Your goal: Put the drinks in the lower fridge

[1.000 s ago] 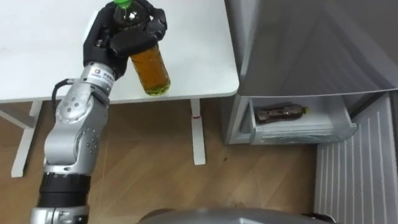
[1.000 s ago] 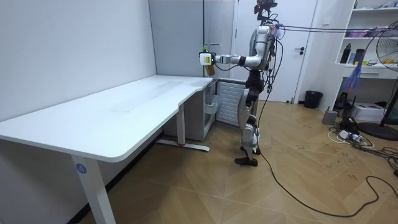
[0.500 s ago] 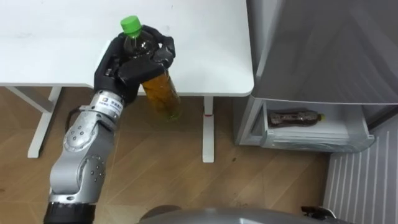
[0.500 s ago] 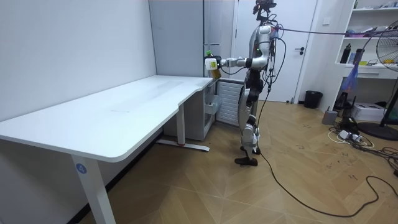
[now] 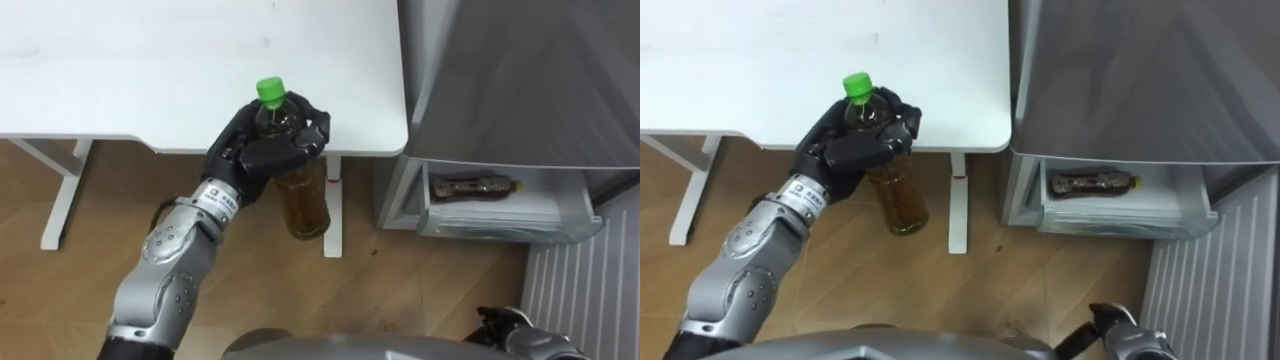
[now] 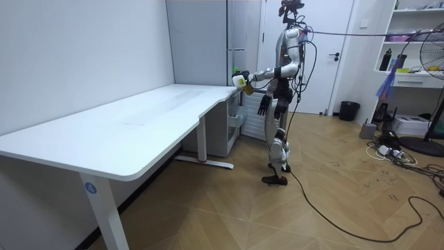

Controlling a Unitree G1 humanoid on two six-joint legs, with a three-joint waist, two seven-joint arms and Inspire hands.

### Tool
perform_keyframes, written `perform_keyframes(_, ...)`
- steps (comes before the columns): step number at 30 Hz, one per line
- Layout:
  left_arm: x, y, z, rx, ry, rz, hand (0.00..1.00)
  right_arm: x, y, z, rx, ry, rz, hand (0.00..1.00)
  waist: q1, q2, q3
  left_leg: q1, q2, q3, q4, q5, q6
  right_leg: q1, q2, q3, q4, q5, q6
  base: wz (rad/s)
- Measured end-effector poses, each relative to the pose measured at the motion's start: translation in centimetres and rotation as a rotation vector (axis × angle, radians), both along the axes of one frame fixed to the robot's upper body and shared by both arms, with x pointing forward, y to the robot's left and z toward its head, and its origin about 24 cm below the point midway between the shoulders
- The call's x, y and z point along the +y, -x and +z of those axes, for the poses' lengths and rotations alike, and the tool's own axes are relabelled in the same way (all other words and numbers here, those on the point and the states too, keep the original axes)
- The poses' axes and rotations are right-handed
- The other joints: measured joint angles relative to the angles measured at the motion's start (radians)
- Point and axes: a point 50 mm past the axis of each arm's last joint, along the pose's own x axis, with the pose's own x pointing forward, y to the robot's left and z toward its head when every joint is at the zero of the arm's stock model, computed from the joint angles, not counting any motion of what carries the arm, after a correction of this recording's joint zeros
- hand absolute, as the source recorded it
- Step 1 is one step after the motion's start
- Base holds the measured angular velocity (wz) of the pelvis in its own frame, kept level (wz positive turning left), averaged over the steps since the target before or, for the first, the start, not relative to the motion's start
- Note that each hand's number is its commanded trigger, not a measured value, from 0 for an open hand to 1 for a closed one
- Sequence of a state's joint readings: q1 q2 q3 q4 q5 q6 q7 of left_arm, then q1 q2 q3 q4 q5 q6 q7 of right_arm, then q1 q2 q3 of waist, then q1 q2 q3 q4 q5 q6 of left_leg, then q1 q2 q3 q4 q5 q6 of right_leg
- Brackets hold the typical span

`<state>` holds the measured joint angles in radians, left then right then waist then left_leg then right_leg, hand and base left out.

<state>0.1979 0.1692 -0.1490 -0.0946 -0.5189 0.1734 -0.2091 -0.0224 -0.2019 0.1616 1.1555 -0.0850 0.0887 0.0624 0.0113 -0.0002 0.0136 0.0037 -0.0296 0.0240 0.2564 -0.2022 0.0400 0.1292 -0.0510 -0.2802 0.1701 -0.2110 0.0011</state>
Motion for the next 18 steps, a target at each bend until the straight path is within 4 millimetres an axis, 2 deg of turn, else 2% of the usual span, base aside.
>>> perform_keyframes(1,0.0,0.0,0.0,0.0,-0.002,-0.001,1.0,0.7,-0.8,0.1,-0.042,-0.029,0.011,0.0,-0.003,0.0,-0.0003,-0.003,0.0,0.0,0.002,0.0,0.0,0.0,0.0,-0.005,0.0,0.0,0.0,0.09)
perform_keyframes(7,0.2,0.0,-0.2,-0.009,-0.011,0.01,1.0,3.4,-2.5,0.5,-0.109,-0.128,0.15,0.0,0.0,-0.001,-0.002,-0.008,0.0,0.006,0.004,0.0,0.0,-0.008,-0.006,-0.014,0.017,-0.002,0.0,0.04)
perform_keyframes(18,-0.2,0.2,-0.9,0.003,-0.012,0.023,1.0,5.1,-4.7,1.7,-0.209,-0.173,0.251,0.0,-0.006,-0.005,-0.0038,-0.01,0.0,0.007,0.012,0.0,0.0,-0.001,-0.004,-0.008,0.02,-0.002,0.0,0.0)
